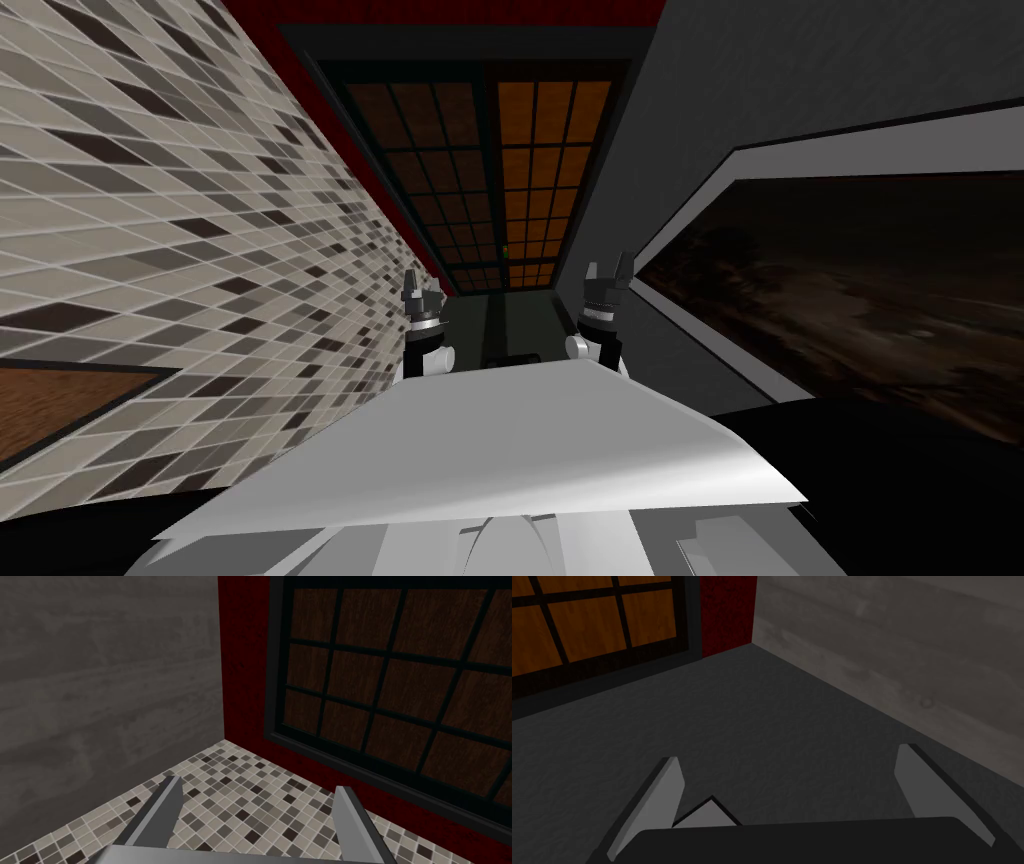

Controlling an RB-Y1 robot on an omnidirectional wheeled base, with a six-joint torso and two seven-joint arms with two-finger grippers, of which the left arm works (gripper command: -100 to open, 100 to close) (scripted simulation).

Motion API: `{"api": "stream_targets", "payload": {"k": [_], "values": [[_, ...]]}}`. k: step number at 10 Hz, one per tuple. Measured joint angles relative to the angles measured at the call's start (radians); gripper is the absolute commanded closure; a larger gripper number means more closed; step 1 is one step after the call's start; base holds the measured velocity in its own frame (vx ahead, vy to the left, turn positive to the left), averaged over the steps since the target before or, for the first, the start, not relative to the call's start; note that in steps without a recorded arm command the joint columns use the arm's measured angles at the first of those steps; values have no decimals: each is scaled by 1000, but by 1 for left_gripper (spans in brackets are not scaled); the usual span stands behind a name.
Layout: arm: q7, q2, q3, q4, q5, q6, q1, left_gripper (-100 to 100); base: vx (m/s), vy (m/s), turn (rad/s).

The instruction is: Pull the door open

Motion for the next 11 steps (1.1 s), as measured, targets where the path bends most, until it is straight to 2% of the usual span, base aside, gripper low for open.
{"api": "stream_targets", "payload": {"k": [4, 11], "values": [[-69, 31, 28, 62, -15, -18, -13, -100, 180, -33, -26], [-204, 69, 78, 194, -45, -64, -39, -100, 132, -25, -29]]}}
